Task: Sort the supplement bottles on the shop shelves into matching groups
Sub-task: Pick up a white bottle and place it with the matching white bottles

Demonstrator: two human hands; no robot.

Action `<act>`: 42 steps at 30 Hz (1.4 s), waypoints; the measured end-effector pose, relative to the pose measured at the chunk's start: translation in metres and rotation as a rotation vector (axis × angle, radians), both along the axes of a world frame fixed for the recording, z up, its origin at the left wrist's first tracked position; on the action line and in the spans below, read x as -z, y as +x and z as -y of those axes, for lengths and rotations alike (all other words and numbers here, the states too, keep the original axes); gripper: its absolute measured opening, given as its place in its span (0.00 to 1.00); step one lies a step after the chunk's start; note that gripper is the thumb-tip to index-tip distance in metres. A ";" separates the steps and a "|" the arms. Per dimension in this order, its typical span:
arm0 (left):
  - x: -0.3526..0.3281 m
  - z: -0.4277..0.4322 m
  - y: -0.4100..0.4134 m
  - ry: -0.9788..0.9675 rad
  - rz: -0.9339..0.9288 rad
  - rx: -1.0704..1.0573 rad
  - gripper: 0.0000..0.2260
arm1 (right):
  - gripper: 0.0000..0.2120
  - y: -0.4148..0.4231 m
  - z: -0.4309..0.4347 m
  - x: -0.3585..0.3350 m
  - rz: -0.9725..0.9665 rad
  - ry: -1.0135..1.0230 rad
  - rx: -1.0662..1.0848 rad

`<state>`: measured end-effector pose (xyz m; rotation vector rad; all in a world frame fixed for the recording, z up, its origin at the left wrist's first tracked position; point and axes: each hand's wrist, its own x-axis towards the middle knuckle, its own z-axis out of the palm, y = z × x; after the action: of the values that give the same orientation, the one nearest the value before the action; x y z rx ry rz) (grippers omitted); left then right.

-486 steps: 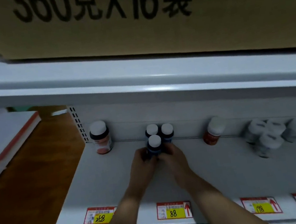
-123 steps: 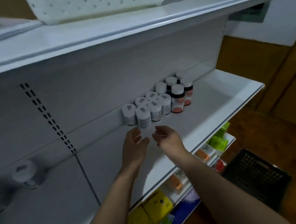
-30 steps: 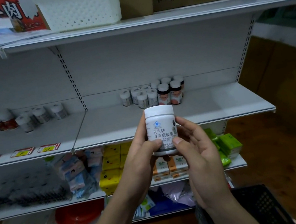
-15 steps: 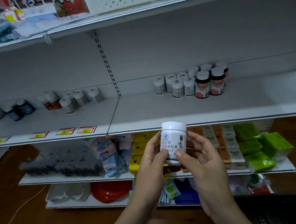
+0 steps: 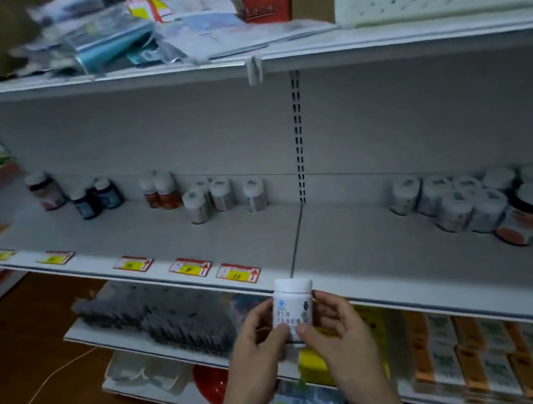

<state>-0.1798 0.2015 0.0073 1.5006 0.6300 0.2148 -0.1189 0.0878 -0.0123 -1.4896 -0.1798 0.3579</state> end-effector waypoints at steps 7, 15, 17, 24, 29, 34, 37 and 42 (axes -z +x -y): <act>0.022 -0.130 0.086 0.082 0.042 0.007 0.11 | 0.20 0.087 -0.131 0.009 0.078 -0.234 0.054; 0.033 -0.175 0.207 0.309 0.035 0.191 0.12 | 0.20 0.185 -0.179 0.006 0.132 -0.397 0.256; 0.037 -0.176 0.230 0.355 0.076 0.240 0.08 | 0.21 0.208 -0.182 0.006 0.159 -0.434 0.273; 0.038 -0.167 0.271 0.321 -0.002 0.240 0.10 | 0.18 0.261 -0.194 0.024 0.196 -0.550 0.274; 0.032 -0.165 0.273 0.253 -0.033 0.188 0.14 | 0.21 0.278 -0.198 0.024 0.228 -0.564 0.225; 0.030 -0.162 0.256 0.219 0.003 0.139 0.13 | 0.23 0.274 -0.190 0.016 0.273 -0.578 0.197; 0.024 -0.154 0.253 0.230 0.050 0.152 0.12 | 0.27 0.249 -0.172 0.013 0.228 -0.583 0.259; 0.018 -0.097 0.265 0.202 0.126 0.329 0.12 | 0.25 0.196 -0.087 0.017 0.156 -0.577 0.533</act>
<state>0.0851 0.2985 -0.0110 1.7455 0.2597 0.1202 0.0770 0.1748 -0.0295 -2.0609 0.2191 -0.1574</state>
